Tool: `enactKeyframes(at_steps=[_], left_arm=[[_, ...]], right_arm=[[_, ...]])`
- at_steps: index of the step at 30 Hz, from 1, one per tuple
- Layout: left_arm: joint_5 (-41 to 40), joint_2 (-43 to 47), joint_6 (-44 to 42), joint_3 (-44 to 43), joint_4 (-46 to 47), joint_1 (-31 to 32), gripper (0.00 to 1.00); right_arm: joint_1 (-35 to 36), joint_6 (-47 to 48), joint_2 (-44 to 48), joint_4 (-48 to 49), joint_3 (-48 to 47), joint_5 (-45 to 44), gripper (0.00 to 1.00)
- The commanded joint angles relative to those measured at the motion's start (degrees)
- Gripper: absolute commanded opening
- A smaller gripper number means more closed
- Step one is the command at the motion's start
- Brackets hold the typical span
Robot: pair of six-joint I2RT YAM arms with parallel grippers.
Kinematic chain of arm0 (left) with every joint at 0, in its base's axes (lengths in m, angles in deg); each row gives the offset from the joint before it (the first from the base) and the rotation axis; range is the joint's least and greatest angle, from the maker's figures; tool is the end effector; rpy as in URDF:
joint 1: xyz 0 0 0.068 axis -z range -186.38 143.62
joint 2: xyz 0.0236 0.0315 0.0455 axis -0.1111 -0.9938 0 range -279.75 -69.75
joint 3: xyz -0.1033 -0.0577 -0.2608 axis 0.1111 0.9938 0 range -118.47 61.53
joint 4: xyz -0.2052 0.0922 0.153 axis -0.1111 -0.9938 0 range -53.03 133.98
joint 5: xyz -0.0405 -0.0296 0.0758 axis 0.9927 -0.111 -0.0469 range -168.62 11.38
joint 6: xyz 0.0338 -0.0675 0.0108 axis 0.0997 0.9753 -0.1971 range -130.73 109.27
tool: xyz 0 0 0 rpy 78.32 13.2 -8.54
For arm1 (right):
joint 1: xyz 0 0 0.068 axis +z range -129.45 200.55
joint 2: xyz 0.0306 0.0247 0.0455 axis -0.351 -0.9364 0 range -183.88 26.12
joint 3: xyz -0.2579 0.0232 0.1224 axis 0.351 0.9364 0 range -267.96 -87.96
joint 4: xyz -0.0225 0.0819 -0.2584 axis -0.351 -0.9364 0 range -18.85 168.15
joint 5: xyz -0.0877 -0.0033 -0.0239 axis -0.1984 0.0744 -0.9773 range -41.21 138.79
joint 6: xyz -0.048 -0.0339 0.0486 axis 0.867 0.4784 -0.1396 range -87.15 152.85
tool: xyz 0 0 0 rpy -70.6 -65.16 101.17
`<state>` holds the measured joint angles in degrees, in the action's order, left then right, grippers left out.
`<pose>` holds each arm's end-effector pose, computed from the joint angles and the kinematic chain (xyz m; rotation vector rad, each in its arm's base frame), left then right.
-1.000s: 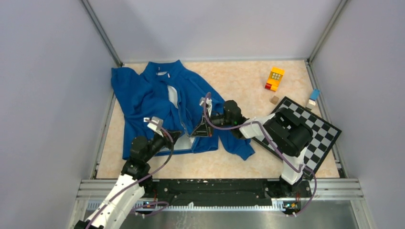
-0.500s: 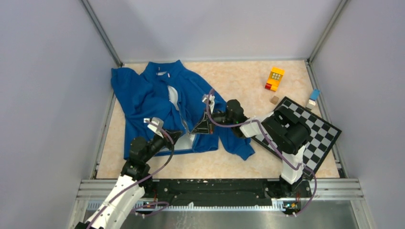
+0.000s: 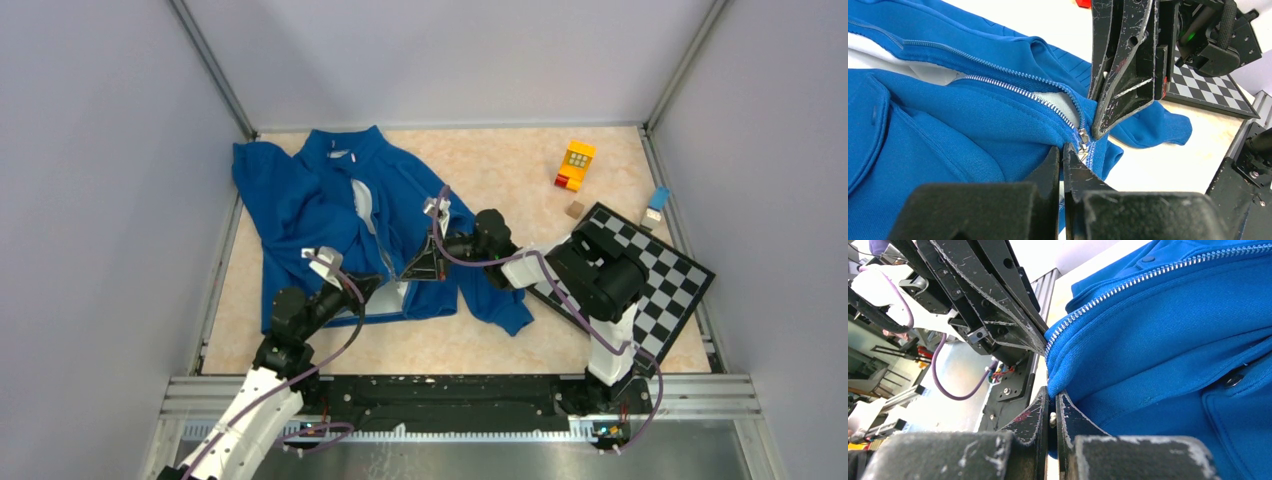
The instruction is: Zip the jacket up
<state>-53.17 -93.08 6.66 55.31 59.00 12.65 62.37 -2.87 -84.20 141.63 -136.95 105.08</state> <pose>0.1417 -0.0782 0.2007 0.3787 1.6267 -0.8418 0.2636 0.3080 0.1823 -0.9918 1.5812 1.7414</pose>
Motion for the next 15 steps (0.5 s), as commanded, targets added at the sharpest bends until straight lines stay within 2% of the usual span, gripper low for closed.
enactKeyframes(at_steps=[1,8,15], left_arm=[[1.15,2.12,-0.73,-2.11,1.78,0.03,0.0],[-0.92,5.88,-0.75,-1.47,0.12,0.04,0.0],[-0.77,4.69,-0.86,-1.53,0.62,0.05,0.0]], right_arm=[[-0.25,0.06,-0.36,4.52,-0.41,1.54,0.0],[-0.25,-0.83,-0.37,6.26,0.19,2.13,0.0],[0.29,-2.82,-0.72,9.24,-0.03,3.41,0.0]])
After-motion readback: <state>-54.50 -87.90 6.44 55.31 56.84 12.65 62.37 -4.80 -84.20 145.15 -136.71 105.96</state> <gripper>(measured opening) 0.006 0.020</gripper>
